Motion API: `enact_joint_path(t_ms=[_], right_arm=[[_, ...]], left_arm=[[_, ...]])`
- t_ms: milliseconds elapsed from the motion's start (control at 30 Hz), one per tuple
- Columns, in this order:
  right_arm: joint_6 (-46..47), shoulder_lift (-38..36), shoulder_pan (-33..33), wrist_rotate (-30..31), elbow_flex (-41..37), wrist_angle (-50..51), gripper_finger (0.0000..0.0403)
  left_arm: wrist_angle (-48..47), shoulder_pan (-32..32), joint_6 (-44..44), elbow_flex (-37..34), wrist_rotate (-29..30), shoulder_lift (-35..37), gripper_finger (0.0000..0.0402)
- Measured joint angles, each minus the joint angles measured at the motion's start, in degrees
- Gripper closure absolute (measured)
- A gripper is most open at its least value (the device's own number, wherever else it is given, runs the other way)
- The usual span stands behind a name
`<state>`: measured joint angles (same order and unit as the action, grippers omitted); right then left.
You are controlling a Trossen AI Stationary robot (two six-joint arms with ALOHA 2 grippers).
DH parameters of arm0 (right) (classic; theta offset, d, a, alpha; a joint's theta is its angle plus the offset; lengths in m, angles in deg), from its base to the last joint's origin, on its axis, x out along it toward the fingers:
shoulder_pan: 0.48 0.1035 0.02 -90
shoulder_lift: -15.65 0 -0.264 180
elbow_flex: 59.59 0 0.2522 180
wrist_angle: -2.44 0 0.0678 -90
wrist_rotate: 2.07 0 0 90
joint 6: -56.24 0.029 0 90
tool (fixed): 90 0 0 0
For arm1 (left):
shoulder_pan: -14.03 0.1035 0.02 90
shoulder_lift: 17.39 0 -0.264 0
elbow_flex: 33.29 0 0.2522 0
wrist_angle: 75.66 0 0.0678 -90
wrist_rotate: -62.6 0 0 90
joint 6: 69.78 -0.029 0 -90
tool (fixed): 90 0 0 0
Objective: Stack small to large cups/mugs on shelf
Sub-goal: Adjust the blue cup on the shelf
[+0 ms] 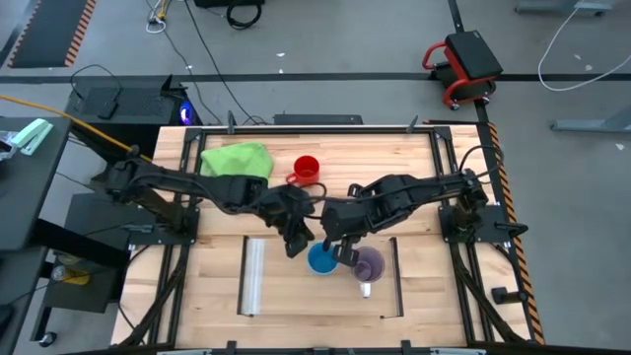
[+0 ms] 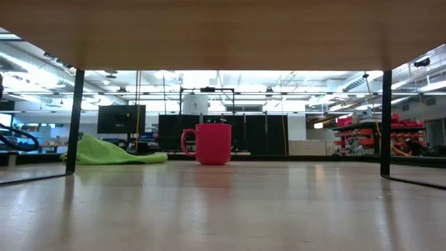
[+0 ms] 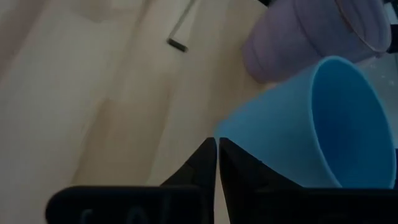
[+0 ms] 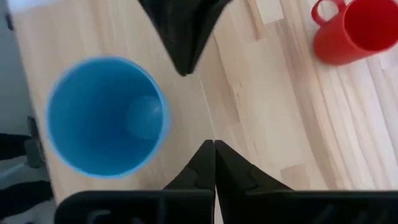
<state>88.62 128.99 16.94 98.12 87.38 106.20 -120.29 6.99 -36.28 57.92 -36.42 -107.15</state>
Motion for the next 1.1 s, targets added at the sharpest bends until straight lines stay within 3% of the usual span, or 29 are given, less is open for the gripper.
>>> enact_joint_path(t_ms=[333, 1100], right_arm=[[0.5, 0.0, -0.1, -0.6, -5.9, -0.1, 0.0399], [-0.6, 0.6, 3.9, -6.7, -6.1, -5.8, 0.0400]], left_arm=[[3.7, -1.4, 0.8, -0.1, -0.9, -1.0, 0.0377], [3.6, -7.7, 5.0, -0.1, -0.5, -1.0, 0.0379]])
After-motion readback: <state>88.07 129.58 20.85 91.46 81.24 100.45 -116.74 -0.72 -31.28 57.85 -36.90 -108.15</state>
